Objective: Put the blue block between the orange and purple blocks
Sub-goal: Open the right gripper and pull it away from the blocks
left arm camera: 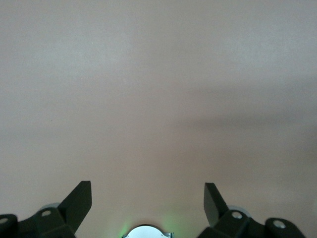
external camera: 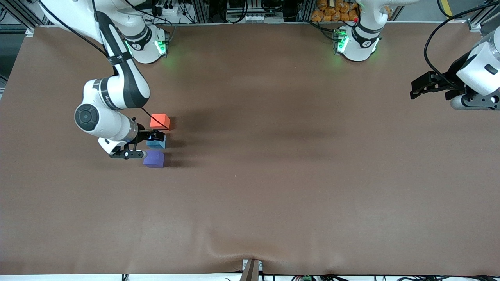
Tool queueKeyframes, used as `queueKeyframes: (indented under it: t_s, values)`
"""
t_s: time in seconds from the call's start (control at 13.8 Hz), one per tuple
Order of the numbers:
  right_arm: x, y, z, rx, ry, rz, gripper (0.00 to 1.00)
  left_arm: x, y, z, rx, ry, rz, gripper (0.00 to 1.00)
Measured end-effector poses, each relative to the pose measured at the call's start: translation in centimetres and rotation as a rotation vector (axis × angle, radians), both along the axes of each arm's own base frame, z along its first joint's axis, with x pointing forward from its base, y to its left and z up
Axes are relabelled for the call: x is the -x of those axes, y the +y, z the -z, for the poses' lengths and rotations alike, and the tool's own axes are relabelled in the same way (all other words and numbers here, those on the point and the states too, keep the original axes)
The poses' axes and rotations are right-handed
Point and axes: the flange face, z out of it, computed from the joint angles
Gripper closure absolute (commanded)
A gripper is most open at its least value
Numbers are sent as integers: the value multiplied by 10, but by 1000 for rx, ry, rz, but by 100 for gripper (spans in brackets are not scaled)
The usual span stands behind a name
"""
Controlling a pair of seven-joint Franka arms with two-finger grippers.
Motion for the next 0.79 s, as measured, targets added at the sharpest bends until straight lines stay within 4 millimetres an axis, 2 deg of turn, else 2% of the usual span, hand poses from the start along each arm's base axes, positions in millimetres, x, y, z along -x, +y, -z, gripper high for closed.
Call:
queueKeyframes:
  t_s: [0.22, 0.43, 0.58, 0.79]
  values:
    - [-17, -1, -34, -8, 20, 3, 0, 0, 0, 0, 0, -1, 0, 0]
    - [-36, -14, -76, -18, 27, 17, 0, 0, 0, 0, 0, -3, 0, 0]
    - [-50, -33, -108, -25, 18, 42, 0, -1, 0, 0, 1, -4, 0, 0]
    - [-67, -71, -152, -31, -19, 76, 0, -1, 0, 0, 1, -5, 0, 0]
